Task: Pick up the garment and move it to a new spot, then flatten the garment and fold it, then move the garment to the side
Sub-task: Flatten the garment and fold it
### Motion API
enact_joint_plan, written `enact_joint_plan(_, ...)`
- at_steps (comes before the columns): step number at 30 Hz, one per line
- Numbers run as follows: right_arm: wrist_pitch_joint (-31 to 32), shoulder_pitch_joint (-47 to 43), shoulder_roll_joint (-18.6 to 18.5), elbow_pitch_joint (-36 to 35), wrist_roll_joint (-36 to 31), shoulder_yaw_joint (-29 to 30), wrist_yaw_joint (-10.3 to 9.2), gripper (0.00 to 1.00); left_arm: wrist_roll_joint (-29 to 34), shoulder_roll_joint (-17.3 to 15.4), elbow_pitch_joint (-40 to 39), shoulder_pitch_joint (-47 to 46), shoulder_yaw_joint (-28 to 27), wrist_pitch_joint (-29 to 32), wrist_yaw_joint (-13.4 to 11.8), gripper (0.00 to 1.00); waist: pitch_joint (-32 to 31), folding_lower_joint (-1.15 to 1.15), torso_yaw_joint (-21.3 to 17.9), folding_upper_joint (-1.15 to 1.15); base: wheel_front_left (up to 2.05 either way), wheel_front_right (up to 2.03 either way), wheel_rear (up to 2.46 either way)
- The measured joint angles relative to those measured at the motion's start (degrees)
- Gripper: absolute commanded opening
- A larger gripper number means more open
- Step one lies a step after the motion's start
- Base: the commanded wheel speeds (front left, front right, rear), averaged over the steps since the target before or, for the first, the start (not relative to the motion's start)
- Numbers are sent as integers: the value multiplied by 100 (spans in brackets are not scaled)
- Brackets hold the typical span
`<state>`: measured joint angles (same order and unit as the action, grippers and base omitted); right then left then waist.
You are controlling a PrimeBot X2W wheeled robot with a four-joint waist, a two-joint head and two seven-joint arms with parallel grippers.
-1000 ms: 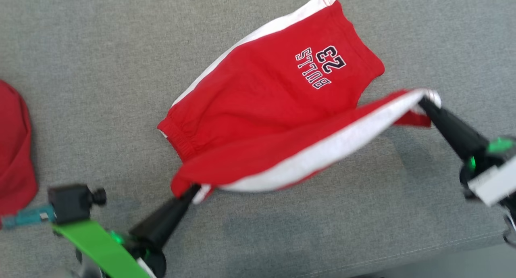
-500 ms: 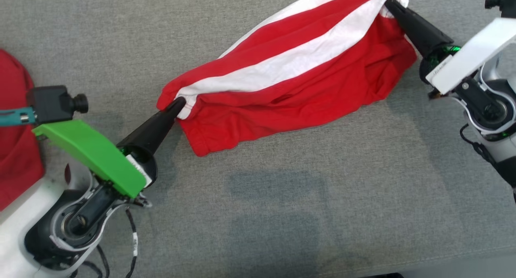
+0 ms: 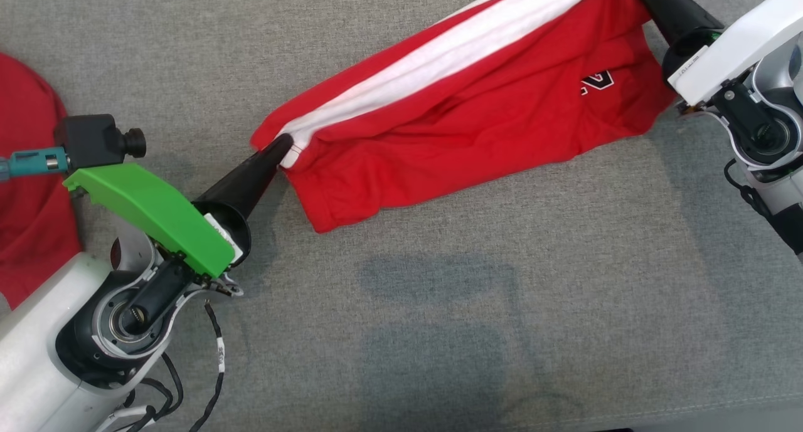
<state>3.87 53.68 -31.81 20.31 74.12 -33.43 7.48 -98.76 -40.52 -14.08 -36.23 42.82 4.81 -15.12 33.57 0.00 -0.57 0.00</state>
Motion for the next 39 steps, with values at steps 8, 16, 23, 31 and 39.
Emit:
enact_joint_plan(8, 101, 37, -22, 224, -62, -180, 0, 100, 338, -123, -207, 20, 147, -87, -24, 100, -82, 0, 25, 0, 0, 0, 0)
enact_joint_plan(16, 43, -734, -499, -434, 256, -176, 0, 100, 1564, -772, -859, 546, 522, -737, -280, 100, -383, 0, -19, 0, 0, 0, 0)
enact_joint_plan(23, -253, -1802, -1078, -705, 133, -191, -1, 100, 2454, -680, -1034, 1260, 482, -1838, -927, 100, -813, 0, -4, 0, 0, 0, 0)
enact_joint_plan(31, -470, -2284, -957, -433, -38, 36, -1, 100, 4009, 194, -797, 2158, -559, -1986, -1457, 100, -1341, 0, 202, 0, 0, 0, 0)
enact_joint_plan(39, -197, -1833, -561, 426, -435, 354, 0, 100, 4912, 664, -458, 2688, -772, -1994, -1102, 100, -1520, 0, 676, 0, 0, 0, 0)
